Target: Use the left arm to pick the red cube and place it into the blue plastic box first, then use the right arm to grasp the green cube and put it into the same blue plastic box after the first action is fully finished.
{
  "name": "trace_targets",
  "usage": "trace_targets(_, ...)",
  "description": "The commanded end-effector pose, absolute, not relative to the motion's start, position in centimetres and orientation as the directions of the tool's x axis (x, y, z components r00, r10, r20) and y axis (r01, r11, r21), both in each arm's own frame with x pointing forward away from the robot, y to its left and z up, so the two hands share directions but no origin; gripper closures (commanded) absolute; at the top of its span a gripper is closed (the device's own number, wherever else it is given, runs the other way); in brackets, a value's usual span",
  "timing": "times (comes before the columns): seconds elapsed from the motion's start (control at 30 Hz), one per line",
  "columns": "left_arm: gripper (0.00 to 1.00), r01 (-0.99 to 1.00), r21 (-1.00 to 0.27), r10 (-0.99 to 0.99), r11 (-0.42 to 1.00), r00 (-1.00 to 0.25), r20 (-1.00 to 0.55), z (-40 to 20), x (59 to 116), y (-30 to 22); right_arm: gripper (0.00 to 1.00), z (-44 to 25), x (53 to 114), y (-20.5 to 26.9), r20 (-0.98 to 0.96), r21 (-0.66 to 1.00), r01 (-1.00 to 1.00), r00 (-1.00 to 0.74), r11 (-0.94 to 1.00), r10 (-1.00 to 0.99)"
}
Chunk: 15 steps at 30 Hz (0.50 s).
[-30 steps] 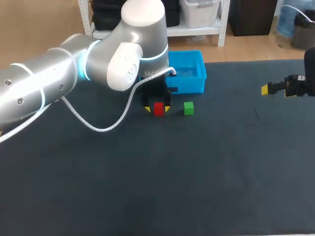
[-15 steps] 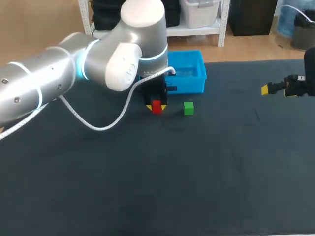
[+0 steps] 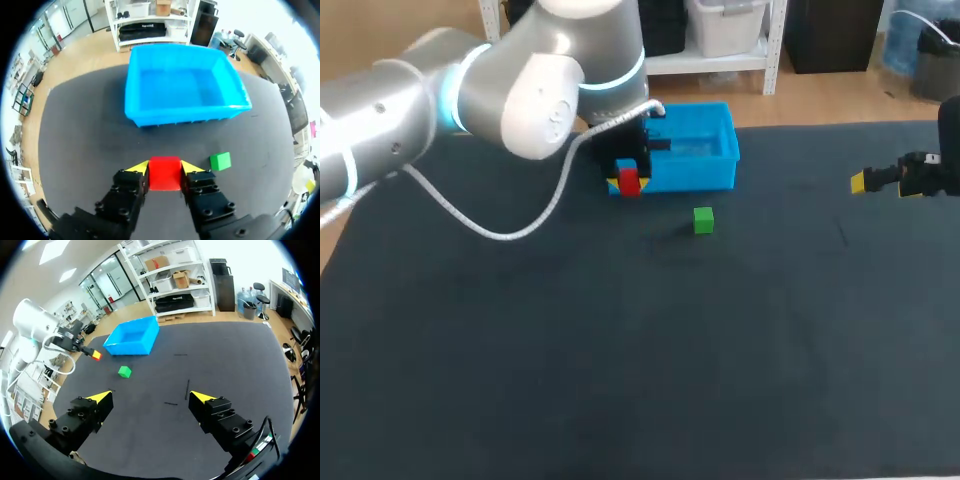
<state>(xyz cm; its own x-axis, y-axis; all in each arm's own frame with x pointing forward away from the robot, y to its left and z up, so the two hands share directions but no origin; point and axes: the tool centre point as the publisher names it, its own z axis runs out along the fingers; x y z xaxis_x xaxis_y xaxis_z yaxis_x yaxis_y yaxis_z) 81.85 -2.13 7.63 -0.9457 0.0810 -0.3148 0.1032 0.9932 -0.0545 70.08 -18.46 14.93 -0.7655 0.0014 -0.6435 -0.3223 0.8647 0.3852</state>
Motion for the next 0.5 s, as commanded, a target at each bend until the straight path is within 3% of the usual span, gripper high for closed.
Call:
trace_targets(0.03,1.0,0.129,-0.078,0.088,0.989,-0.916,-0.392,10.7,79.6,-0.5,0.0,14.9,70.1,-18.5,-0.643,0.385,-0.323,-0.766,0.865,0.001)
trace_targets(0.5,1.0,0.223,-0.08,0.153,0.971,-0.848,-0.508,15.2,78.6,1.2,0.0,14.9,70.1,-18.5,-0.643,0.385,-0.323,-0.766,0.865,0.001)
